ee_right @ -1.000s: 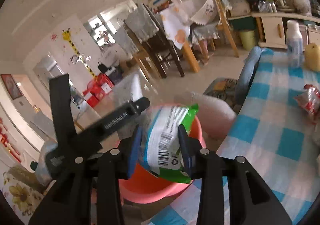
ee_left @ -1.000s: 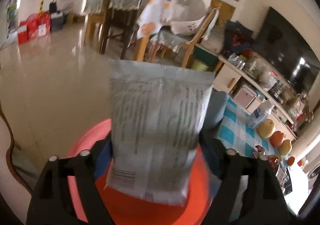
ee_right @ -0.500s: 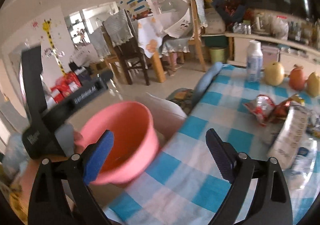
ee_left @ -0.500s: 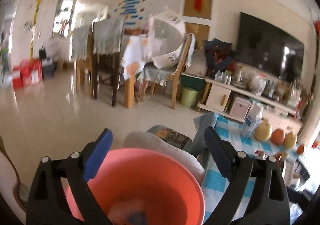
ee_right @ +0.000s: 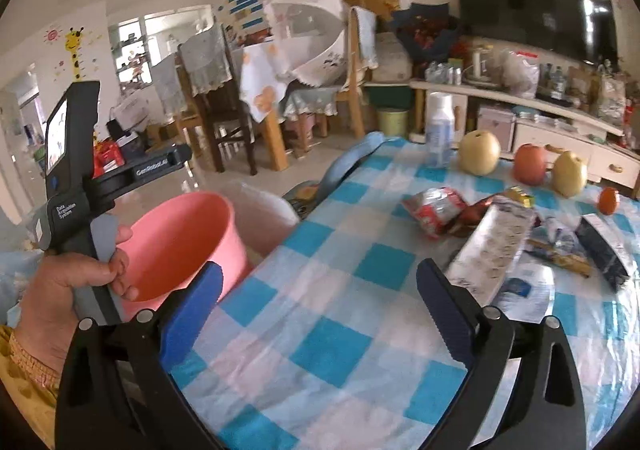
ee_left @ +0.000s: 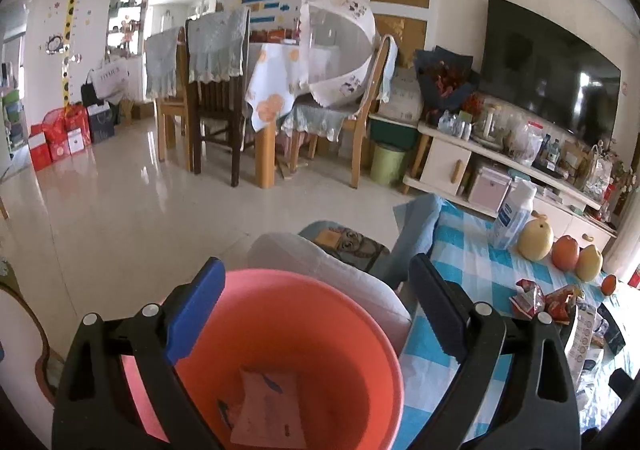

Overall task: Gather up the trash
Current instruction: 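Drop both bags into the pink bucket by opening both grippers, then grasp the white milk carton with the left gripper while the right gripper grasps the plastic bottle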

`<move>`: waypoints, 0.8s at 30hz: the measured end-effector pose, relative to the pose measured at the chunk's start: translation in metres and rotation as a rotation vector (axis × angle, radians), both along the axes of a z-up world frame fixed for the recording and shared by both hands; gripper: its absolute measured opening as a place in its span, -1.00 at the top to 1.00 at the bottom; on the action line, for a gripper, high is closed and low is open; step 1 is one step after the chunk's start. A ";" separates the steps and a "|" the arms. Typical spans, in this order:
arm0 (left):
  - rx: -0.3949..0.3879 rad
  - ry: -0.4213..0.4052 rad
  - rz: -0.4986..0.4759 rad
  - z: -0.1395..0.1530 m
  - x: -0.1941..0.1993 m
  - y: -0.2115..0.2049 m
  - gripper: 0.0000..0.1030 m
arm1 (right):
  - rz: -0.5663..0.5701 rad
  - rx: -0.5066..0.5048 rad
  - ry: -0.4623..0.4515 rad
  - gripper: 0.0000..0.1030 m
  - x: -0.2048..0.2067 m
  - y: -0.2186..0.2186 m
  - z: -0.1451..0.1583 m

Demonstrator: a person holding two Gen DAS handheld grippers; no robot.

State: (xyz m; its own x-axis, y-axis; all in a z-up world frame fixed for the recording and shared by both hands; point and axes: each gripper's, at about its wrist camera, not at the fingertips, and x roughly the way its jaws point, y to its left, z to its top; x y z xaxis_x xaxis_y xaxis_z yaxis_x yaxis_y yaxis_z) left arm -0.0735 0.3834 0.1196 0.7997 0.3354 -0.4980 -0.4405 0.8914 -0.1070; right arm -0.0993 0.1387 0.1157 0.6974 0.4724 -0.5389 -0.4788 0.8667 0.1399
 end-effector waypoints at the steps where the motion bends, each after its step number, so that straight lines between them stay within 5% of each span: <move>1: -0.001 0.002 -0.004 0.000 0.001 -0.002 -0.82 | -0.008 -0.006 -0.009 -0.89 -0.001 -0.003 0.000; 14: 0.104 -0.013 -0.116 0.002 0.014 -0.057 -0.81 | -0.050 -0.146 -0.161 -0.91 -0.013 -0.034 -0.006; 24: 0.124 -0.006 -0.250 -0.002 0.029 -0.108 -0.81 | -0.020 -0.143 -0.085 -0.91 -0.001 -0.060 -0.026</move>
State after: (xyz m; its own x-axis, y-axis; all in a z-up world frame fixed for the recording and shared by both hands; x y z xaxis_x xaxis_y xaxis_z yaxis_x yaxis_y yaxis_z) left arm -0.0449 0.2753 0.1174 0.8681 0.1856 -0.4603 -0.2052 0.9787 0.0076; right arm -0.1002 0.0783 0.0897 0.7519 0.3805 -0.5384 -0.4661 0.8844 -0.0260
